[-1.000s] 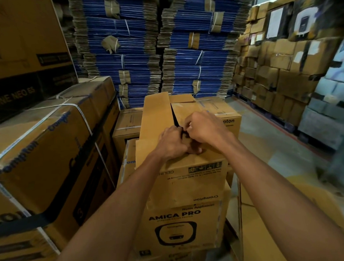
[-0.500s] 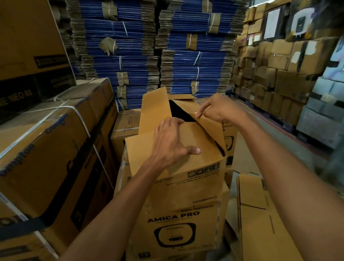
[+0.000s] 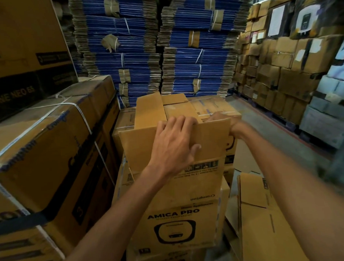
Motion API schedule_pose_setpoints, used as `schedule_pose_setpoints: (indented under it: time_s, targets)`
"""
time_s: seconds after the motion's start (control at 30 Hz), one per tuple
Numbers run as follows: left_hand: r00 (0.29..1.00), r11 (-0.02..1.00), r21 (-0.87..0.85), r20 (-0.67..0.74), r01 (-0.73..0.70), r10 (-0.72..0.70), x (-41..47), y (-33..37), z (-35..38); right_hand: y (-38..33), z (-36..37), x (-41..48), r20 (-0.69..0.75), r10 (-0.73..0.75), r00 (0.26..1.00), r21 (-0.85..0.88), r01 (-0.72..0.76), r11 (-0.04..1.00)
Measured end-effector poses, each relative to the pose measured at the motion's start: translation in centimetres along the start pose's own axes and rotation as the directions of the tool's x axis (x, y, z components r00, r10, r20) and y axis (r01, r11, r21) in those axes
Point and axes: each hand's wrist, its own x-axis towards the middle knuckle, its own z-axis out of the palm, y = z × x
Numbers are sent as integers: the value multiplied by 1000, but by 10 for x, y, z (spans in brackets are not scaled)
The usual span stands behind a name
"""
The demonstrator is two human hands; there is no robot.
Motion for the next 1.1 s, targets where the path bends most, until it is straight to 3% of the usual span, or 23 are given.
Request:
schedule_pose_setpoints:
  time_s: [0.07,0.17,0.23,0.3,0.37,0.4,0.47,0.53,0.57,0.63,0.67,0.7,0.83,0.9,0.97,1.07,1.1]
  targets:
    - [999,999,30,24,-26,25,1,3,-6,9,10,-3,-71,107,992,169,-93,981]
    - [996,993,98,72,-60,53,2,10,-18,28,16,7,-27,106,994,251,-95,963]
    - [992,986,148,108,-78,62,0,16,-25,42,18,15,19,1,1000,99,-3,995]
    - [986,986,150,156,-78,54,-3,27,-36,28,20,3,192,-141,971,85,127,988]
    - [949,990,133,315,-40,-4,-5,38,-46,20,26,-3,319,-251,914,-72,288,955]
    - [920,991,128,392,-26,-26,-8,41,-49,20,29,-6,347,-284,894,-171,358,918]
    - [868,995,103,496,-16,-37,-11,42,-55,25,35,-6,317,-319,893,-193,390,900]
    - [735,999,23,676,45,-48,-15,38,-56,33,44,-3,248,-346,905,-167,392,905]
    - [611,991,-55,791,121,-31,-15,35,-58,36,48,-7,208,-362,908,-149,396,906]
    - [391,940,-219,914,261,105,-16,26,-56,40,55,-12,129,-377,917,-159,394,905]
    - [352,924,-275,920,266,172,-17,19,-53,41,59,-15,104,-373,922,-186,386,903]
    - [372,913,-318,904,254,211,-20,11,-46,41,64,-18,85,-365,927,-215,374,902]
    - [643,924,-375,725,69,246,-35,-13,-7,34,76,-34,29,-387,921,-304,377,875]
    - [714,923,-384,649,8,264,-35,-17,3,38,84,-40,-2,-408,913,-310,387,868]
    - [721,938,-345,654,16,229,-25,-22,3,45,90,-42,-32,-445,895,-335,410,848]
    - [591,986,-163,793,-30,149,-9,-40,0,52,93,-42,-36,-469,883,-367,425,828]
    - [589,991,-93,797,-100,134,-4,-44,-3,53,93,-42,-32,-470,882,-366,427,827]
